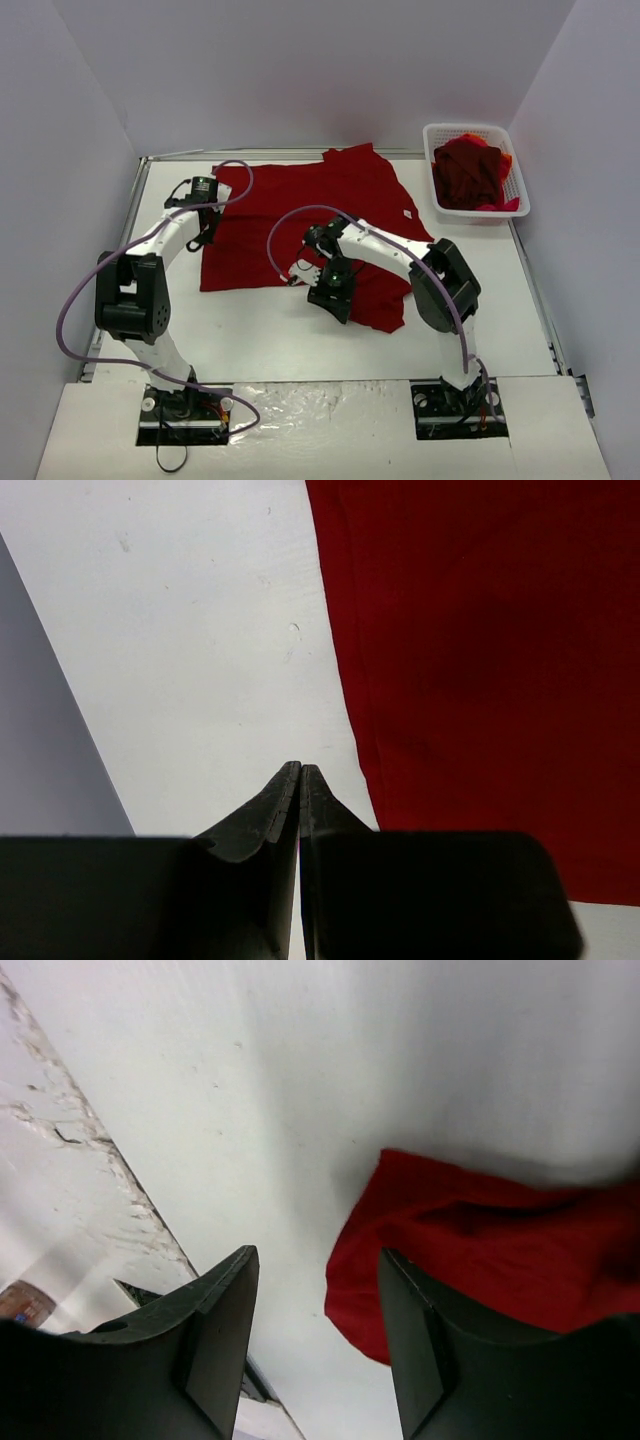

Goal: Fold and stack the t-shirts
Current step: Flatten out the tshirt, then grap the side of the flattened tshirt closest away from the robot with both arms

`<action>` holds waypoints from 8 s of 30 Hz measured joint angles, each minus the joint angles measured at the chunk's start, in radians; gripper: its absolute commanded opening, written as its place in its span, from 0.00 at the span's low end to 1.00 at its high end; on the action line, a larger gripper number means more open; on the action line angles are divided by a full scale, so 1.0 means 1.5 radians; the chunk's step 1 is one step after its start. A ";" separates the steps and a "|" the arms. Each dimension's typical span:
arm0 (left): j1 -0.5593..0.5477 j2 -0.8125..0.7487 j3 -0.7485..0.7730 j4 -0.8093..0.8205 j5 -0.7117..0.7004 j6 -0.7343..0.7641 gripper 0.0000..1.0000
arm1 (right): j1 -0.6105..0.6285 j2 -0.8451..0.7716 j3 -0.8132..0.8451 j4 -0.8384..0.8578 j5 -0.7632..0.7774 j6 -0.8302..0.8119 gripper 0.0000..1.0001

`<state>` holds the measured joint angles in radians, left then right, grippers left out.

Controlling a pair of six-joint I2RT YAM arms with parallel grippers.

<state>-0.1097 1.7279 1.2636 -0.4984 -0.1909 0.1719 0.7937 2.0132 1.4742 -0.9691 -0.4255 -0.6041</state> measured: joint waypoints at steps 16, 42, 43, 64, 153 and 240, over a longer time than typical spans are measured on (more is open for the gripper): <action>0.000 -0.030 -0.004 0.003 0.008 0.000 0.02 | -0.066 -0.188 -0.082 0.036 0.132 0.068 0.45; -0.077 -0.204 -0.284 0.010 0.092 0.195 0.03 | -0.332 -0.209 -0.148 0.244 0.244 0.131 0.42; -0.080 -0.204 -0.287 0.013 0.089 0.199 0.02 | -0.334 -0.209 -0.150 0.245 0.244 0.134 0.42; -0.083 -0.217 -0.365 0.072 0.056 0.262 0.11 | -0.351 -0.182 -0.160 0.251 0.247 0.145 0.43; -0.104 -0.074 -0.256 0.024 0.066 0.401 0.07 | -0.359 -0.144 -0.171 0.258 0.267 0.146 0.45; 0.004 -0.090 -0.225 0.047 0.115 0.127 0.02 | -0.052 -0.197 -0.351 0.182 0.251 -0.033 0.44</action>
<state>-0.1040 1.5925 0.9257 -0.4278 -0.0185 0.3618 0.7151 1.7184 0.9470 -0.6956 -0.0486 -0.6529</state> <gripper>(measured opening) 0.039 0.463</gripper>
